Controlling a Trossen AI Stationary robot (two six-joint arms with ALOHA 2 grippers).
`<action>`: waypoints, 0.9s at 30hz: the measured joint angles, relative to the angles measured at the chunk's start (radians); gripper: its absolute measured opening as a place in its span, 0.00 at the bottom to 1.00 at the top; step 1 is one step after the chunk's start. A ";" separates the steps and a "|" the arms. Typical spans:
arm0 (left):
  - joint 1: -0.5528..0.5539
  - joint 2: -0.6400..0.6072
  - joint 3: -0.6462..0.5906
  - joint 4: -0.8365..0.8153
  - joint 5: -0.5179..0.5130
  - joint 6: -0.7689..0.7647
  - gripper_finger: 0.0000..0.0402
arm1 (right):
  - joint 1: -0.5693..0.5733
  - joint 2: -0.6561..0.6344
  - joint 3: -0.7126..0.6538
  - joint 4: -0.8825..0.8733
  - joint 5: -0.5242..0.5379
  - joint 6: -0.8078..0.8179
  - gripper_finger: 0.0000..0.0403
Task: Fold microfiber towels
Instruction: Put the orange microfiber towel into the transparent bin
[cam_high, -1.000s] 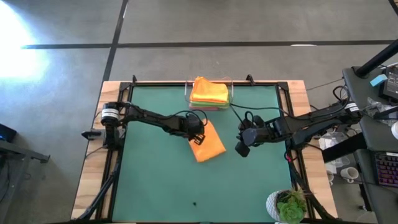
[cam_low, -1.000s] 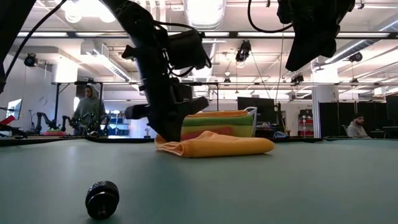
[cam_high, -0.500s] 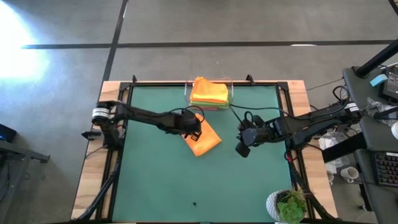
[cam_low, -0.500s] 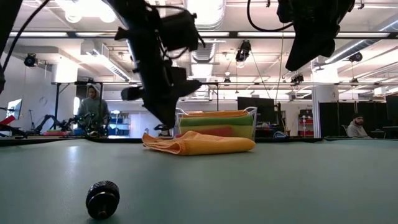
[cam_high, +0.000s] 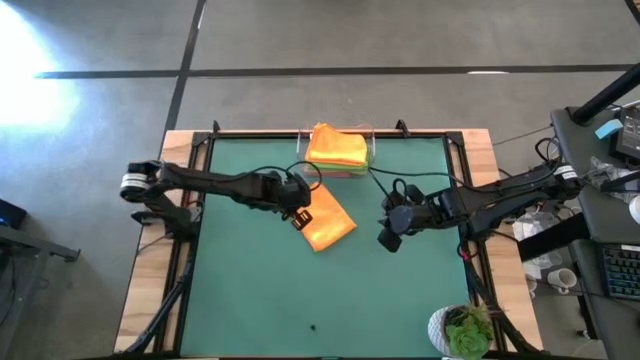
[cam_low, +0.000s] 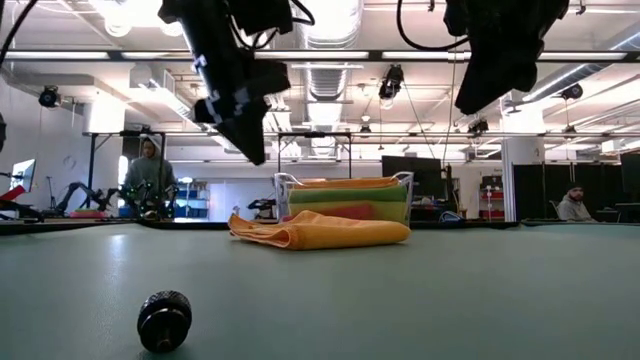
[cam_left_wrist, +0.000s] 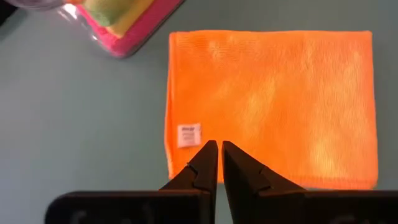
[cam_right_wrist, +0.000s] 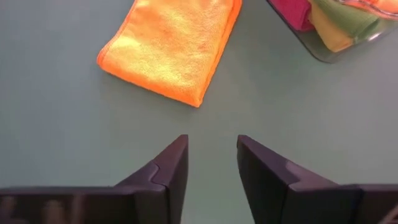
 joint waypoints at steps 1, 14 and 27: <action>0.000 -0.012 0.000 -0.017 0.001 0.001 0.02 | 0.000 0.000 0.000 0.003 0.000 0.017 0.33; 0.000 -0.166 -0.003 -0.452 0.005 0.040 0.31 | -0.018 0.033 -0.001 0.243 0.034 0.250 0.46; 0.000 -0.447 -0.294 -0.123 0.048 0.199 0.36 | -0.025 0.182 -0.004 0.271 -0.007 0.558 0.46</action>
